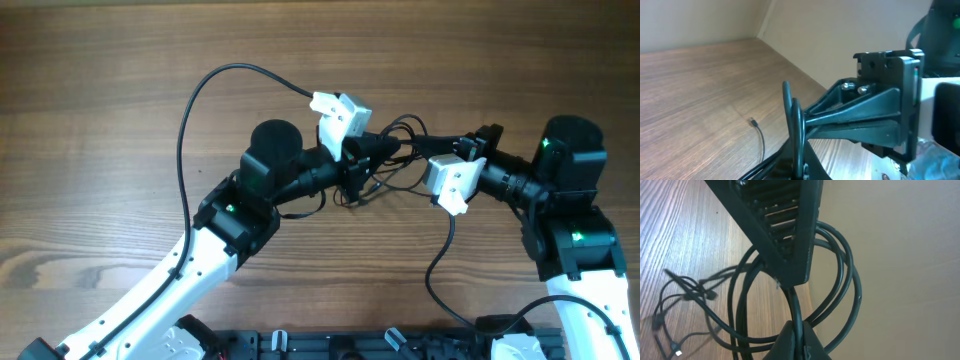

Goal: Untangle cables

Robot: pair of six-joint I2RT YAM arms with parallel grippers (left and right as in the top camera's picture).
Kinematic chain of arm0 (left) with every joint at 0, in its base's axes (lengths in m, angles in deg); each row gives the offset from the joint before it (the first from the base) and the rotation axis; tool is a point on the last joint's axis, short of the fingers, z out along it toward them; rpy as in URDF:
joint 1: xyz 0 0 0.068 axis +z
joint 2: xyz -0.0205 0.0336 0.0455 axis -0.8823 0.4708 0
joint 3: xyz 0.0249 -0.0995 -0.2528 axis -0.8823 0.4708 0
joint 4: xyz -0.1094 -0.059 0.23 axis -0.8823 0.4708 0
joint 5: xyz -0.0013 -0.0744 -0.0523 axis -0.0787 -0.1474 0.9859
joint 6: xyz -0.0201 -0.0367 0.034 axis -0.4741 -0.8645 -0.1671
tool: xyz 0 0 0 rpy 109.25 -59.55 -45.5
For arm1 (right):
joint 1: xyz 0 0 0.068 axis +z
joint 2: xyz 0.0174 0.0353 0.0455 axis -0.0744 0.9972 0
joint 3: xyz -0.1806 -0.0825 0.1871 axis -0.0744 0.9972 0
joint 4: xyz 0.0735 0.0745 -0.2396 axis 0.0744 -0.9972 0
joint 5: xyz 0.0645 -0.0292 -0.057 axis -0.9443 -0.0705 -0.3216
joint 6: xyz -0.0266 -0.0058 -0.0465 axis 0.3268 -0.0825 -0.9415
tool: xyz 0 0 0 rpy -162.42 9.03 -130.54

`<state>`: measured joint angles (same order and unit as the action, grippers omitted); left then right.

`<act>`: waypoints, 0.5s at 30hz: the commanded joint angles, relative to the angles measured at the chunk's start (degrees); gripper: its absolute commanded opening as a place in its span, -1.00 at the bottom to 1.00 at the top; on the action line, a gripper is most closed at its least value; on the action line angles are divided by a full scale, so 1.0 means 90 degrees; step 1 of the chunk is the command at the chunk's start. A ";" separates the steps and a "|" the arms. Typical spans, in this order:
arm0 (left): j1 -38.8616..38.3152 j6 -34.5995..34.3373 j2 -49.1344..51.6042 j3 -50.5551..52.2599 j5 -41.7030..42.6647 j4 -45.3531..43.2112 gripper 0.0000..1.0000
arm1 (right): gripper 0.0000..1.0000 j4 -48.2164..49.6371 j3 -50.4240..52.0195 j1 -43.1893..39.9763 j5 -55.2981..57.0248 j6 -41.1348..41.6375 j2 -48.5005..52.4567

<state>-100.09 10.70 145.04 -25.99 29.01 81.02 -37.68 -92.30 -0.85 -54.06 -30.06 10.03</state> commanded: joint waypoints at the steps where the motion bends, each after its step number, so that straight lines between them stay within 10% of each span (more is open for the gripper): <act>1: 0.0024 -0.0665 0.0000 -0.0012 -0.1270 0.0221 -0.92 | -0.91 -0.0027 -0.0024 -0.0007 0.0199 0.0114 -0.0032; 7: 0.0153 -0.2769 0.0000 -0.0012 -0.4065 0.1843 -0.92 | -0.91 0.0891 -0.0024 -0.0015 0.2645 0.2839 -0.0185; 15: 0.1112 -0.4362 -0.0002 -0.0012 -0.3844 0.3028 -0.92 | -0.92 0.2055 -0.0024 -0.0015 0.4456 0.7553 -0.0767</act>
<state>-92.44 -24.70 145.04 -26.77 -3.23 108.36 -19.67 -91.18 -0.87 -23.99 21.93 5.18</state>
